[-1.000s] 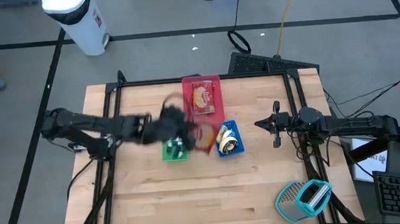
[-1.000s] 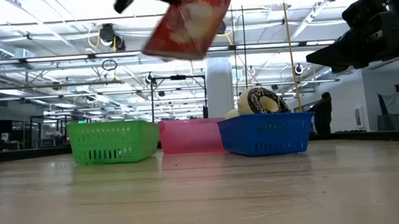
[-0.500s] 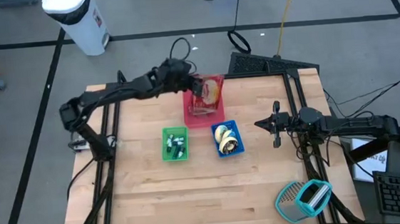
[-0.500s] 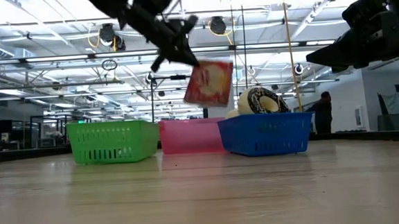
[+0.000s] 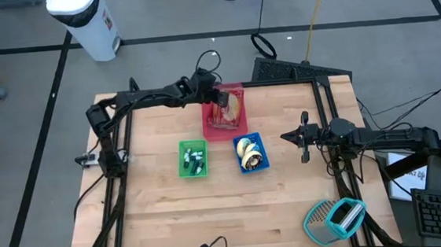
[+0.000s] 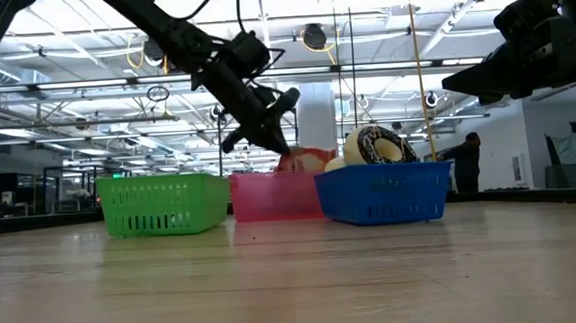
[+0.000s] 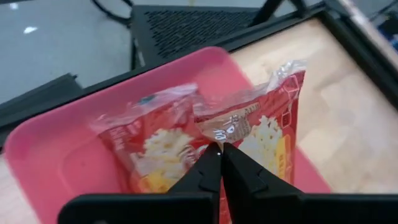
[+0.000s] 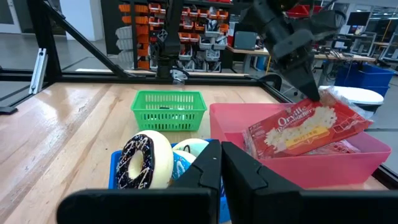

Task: Pick & Place Food Item
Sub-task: Put the red popcorn bag into the pink bin, then return to Home Position

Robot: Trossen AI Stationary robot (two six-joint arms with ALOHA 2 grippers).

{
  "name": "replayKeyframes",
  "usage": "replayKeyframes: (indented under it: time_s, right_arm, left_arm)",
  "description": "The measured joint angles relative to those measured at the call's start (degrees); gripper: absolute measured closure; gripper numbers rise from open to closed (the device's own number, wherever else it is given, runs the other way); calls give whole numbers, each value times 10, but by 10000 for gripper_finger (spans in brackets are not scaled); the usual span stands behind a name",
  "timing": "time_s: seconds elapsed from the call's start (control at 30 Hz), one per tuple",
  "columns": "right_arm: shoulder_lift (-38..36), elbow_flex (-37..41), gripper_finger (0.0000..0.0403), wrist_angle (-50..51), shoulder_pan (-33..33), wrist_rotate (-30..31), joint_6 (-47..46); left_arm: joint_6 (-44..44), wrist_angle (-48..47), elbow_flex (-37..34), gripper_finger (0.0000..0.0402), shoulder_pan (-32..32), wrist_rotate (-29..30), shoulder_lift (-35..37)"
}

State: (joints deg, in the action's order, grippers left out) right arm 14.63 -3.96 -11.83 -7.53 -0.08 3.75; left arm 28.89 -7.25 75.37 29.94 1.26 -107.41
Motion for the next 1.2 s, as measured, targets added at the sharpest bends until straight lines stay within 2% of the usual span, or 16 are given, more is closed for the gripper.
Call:
replayKeyframes:
  time_s: [0.17, 0.4, 0.5, 0.6, 0.67, 0.8, 0.93, 1.0, 1.07, 1.2]
  right_arm:
    - [0, 0, 398, 0, 0, 0, 0]
    - [0, 0, 399, 0, 0, 0, 0]
    - [0, 0, 399, 0, 0, 0, 0]
    - [0, 0, 399, 0, 0, 0, 0]
    - [0, 0, 399, 0, 0, 0, 1]
    - [0, 0, 399, 0, 0, 0, 0]
    - [0, 0, 398, 0, 0, 0, 0]
    - [0, 0, 399, 0, 0, 0, 0]
    - [0, 0, 399, 0, 0, 0, 0]
    - [0, 0, 399, 0, 0, 0, 1]
  left_arm:
    - [17, -12, 0, 366, 13, 7, -4]
    - [39, -20, 0, 274, 36, -2, 2]
    - [44, -21, 0, 236, 44, -32, 4]
    - [62, -38, 0, 209, 54, -92, 25]
    - [38, -44, 0, 197, 49, -110, 54]
    - [-40, -74, 0, 180, -11, -89, 141]
    - [-132, -145, 0, 172, -102, 13, 248]
    - [-198, -193, 0, 172, -142, 46, 298]
    - [-197, -242, -10, 172, -184, 60, 346]
    - [-177, -215, -80, 172, -261, 114, 421]
